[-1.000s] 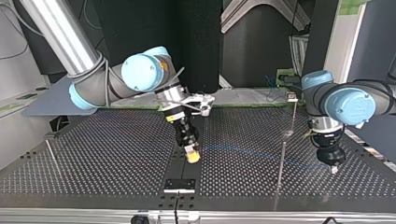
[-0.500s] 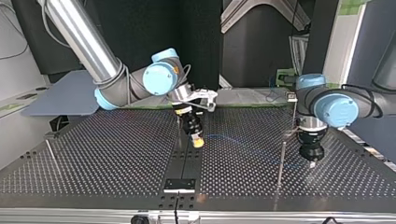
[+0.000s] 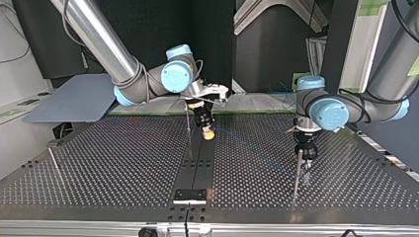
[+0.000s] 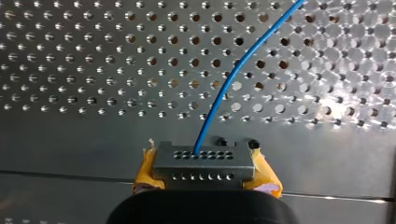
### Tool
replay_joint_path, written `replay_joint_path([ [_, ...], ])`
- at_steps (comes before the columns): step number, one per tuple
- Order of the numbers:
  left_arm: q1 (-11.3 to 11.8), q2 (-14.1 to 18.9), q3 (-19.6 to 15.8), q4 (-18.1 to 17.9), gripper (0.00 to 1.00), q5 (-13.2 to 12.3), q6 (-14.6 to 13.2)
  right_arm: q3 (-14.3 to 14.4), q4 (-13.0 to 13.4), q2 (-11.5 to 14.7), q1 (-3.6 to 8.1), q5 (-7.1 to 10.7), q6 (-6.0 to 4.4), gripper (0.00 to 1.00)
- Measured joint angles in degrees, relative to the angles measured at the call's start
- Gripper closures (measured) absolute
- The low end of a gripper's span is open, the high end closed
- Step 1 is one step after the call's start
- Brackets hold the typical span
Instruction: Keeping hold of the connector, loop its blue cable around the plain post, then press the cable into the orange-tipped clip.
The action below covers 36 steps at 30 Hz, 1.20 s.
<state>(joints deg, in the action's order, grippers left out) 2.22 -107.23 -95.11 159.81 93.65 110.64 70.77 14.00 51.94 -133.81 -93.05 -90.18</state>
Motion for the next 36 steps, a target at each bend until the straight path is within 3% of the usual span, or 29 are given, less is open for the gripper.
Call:
replay_joint_path([
  [1,0.0,0.0,0.0,0.0,0.31,0.2,0.0,0.4,0.4,0.0,0.00,-0.01,0.00,1.00],
  [2,0.0,0.0,0.0,0.1,0.28,0.5,0.1,1.1,1.1,-0.1,-0.01,-0.02,-0.06,1.00],
  [8,-0.3,0.0,0.0,0.5,0.24,1.8,0.5,4.2,4.2,-0.9,-0.03,0.00,-0.58,1.00],
  [12,-0.6,0.0,0.0,0.4,0.22,2.1,0.7,6.1,6.3,-2.7,-0.45,-0.26,-0.25,1.00],
  [17,-0.8,0.0,0.0,0.4,0.22,2.2,0.9,6.9,8.1,-5.5,-1.10,-2.14,0.14,1.00],
  [23,-0.9,0.0,0.0,0.4,0.22,2.2,1.3,7.0,10.5,-8.5,-1.81,-4.73,-0.17,1.00],
  [25,-1.0,0.0,0.0,0.4,0.22,2.4,1.3,7.0,11.5,-9.5,-1.94,-5.19,-0.48,1.00],
  [36,-1.1,0.0,0.0,0.3,0.22,2.7,1.4,6.7,17.8,-15.9,-1.38,-6.38,-4.28,1.00],
])
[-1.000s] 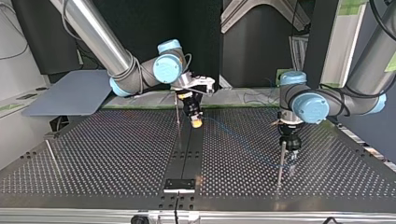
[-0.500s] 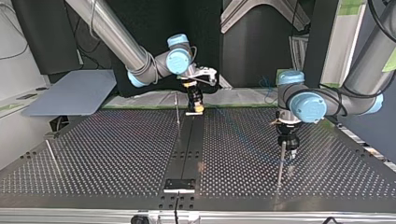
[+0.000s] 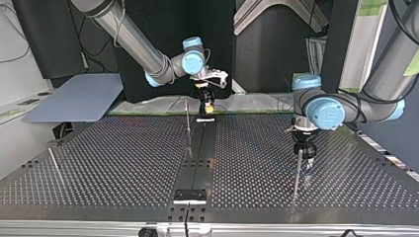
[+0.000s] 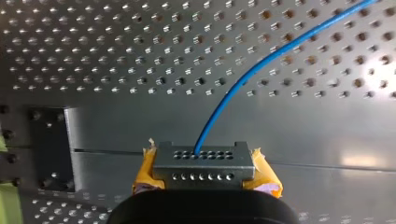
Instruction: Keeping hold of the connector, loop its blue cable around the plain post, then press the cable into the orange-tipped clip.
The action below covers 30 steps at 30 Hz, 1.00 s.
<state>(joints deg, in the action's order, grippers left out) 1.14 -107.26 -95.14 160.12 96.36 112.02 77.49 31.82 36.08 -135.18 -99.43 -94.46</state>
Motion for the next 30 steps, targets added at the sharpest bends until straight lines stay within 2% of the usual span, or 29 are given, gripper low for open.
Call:
replay_joint_path([
  [3,0.0,0.0,0.0,0.0,0.22,0.0,0.0,0.0,1.8,-1.8,0.33,-1.12,-1.09,1.00],
  [8,0.1,0.0,0.0,0.0,0.22,0.0,0.0,0.0,4.8,-4.8,0.75,-2.91,-1.81,1.00],
  [24,-0.1,0.0,0.0,0.1,0.22,0.0,-0.1,0.6,14.3,-14.3,2.02,-3.63,-2.97,1.00],
  [27,-0.1,0.0,0.0,0.2,0.22,0.1,-0.1,1.6,16.0,-16.0,2.64,-3.79,-3.15,1.00],
  [30,-0.2,0.0,0.0,0.2,0.22,0.5,0.0,3.1,17.7,-17.7,3.70,-3.80,-3.77,1.00],
])
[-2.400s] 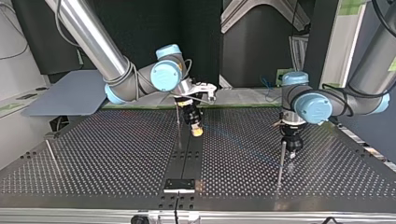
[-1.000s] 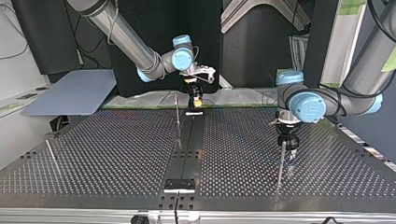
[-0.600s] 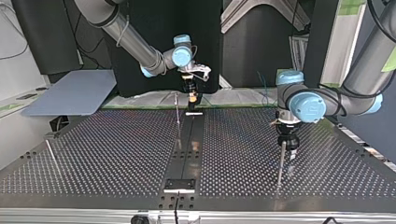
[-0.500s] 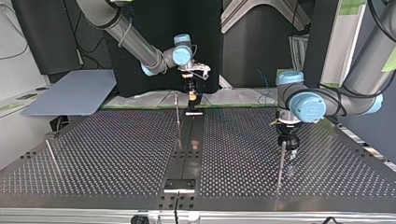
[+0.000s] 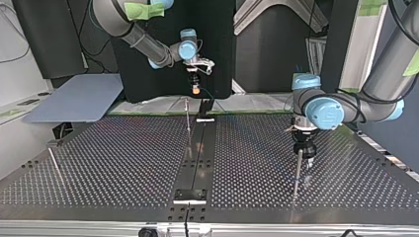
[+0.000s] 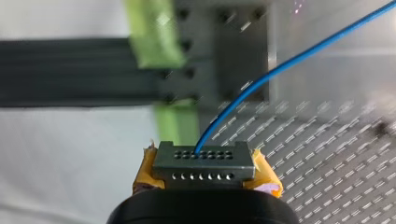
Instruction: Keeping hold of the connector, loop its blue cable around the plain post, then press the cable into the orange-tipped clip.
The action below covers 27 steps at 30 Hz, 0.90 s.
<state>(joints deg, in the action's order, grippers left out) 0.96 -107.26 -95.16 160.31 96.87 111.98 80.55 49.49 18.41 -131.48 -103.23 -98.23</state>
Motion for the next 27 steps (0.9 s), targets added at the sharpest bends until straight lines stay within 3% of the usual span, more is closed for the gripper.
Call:
replay_joint_path([
  [3,0.0,0.0,0.0,0.0,0.22,0.2,0.0,1.4,1.4,-1.4,1.26,0.40,-0.29,1.00],
  [6,-0.2,0.0,0.0,0.0,0.22,0.3,-0.1,2.8,2.9,-2.9,2.67,1.50,0.10,1.00],
  [11,-0.2,0.0,0.0,0.0,0.22,0.3,0.0,5.7,5.8,-5.7,5.52,3.94,1.47,1.00],
  [14,-0.2,0.0,0.0,0.0,0.22,0.4,0.0,7.4,7.5,-7.5,7.20,4.11,2.75,1.00],
  [16,-0.2,0.0,0.0,0.0,0.22,0.4,0.0,8.4,8.4,-8.4,7.69,3.86,3.56,1.00],
  [18,-0.2,0.0,0.0,0.0,0.22,0.4,0.0,9.4,9.5,-9.2,7.63,3.39,4.14,1.00],
  [21,-0.3,0.0,0.0,0.0,0.22,0.5,-0.1,11.0,10.7,-8.9,6.57,2.15,4.44,1.00],
  [27,-0.2,0.0,0.0,0.0,0.22,1.0,-0.1,14.2,9.1,-6.2,3.61,-0.87,4.49,1.00],
])
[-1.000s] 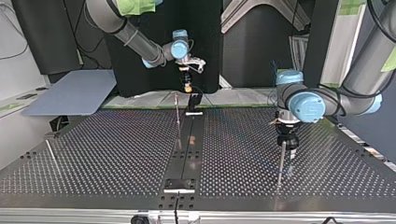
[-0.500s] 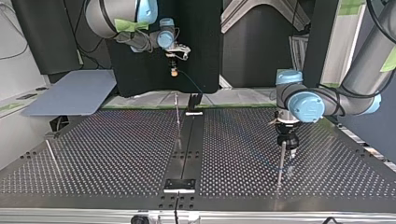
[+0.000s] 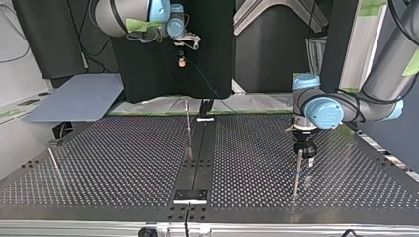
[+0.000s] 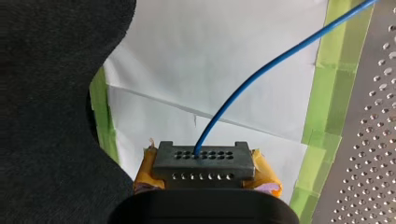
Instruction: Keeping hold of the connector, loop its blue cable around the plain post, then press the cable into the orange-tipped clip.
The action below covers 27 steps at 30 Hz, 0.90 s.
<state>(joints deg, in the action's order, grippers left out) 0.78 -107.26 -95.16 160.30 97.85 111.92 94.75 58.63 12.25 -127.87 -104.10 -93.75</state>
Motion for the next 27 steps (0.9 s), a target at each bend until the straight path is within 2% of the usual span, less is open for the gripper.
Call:
replay_joint_path([
  [5,0.1,0.0,0.0,-0.1,0.22,0.2,0.0,1.9,-2.8,2.9,-2.88,-2.84,-0.17,1.00],
  [8,0.1,0.0,0.0,-0.1,0.22,0.2,0.0,2.9,-4.6,4.7,-3.58,-3.72,-0.81,1.00],
  [13,0.1,0.0,0.0,-0.1,0.22,0.2,0.1,3.6,-7.6,7.7,-3.34,-4.10,-1.24,1.00],
  [21,0.0,0.0,0.0,0.0,0.22,0.2,0.1,4.7,-12.5,12.6,-2.09,-4.25,-1.61,1.00],
  [24,-0.1,0.0,0.0,0.0,0.22,0.2,0.1,6.0,-12.5,14.3,-1.36,-3.95,-2.53,1.00],
  [27,0.0,0.0,0.0,0.0,0.22,0.3,0.1,7.5,-11.4,15.9,-0.55,-3.62,-3.46,1.00],
])
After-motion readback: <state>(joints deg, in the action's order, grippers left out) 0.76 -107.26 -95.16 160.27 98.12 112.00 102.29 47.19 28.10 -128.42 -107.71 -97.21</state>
